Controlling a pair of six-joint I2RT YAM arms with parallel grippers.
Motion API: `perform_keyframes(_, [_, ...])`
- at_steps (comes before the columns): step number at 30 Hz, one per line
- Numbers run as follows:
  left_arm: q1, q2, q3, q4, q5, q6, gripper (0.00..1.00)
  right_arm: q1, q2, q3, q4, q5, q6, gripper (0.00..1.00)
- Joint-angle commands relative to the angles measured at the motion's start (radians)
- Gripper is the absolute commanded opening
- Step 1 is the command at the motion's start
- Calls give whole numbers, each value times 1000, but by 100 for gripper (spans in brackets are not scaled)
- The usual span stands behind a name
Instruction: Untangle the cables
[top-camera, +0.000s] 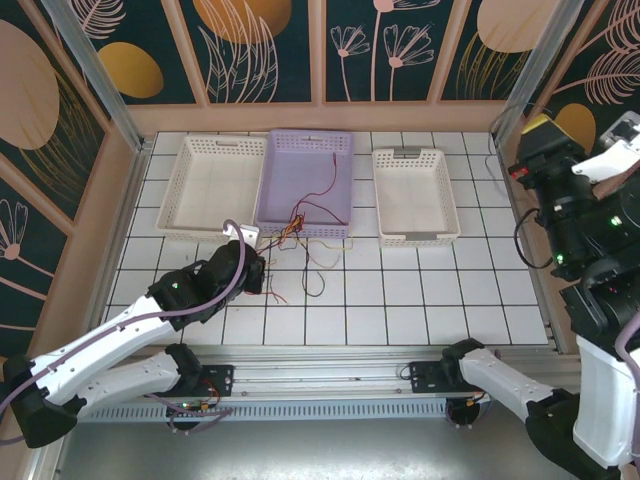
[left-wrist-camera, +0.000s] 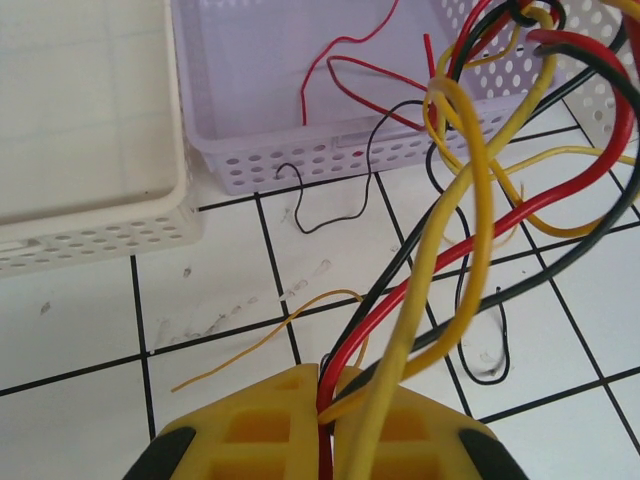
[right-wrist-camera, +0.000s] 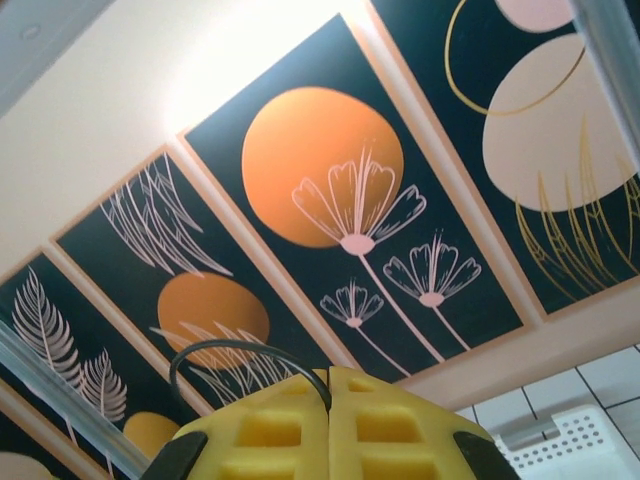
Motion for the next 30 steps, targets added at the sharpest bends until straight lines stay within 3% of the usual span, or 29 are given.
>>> perform_keyframes(1, [5, -26, -12, 38, -4, 16, 0, -9, 21, -19, 8, -40, -34, 0])
perform_keyframes(24, [4, -40, -21, 55, 24, 22, 0, -11, 111, -187, 169, -29, -68, 0])
perform_keyframes(30, [5, -40, -22, 58, 31, 23, 0, -52, 123, -264, 228, -50, -83, 0])
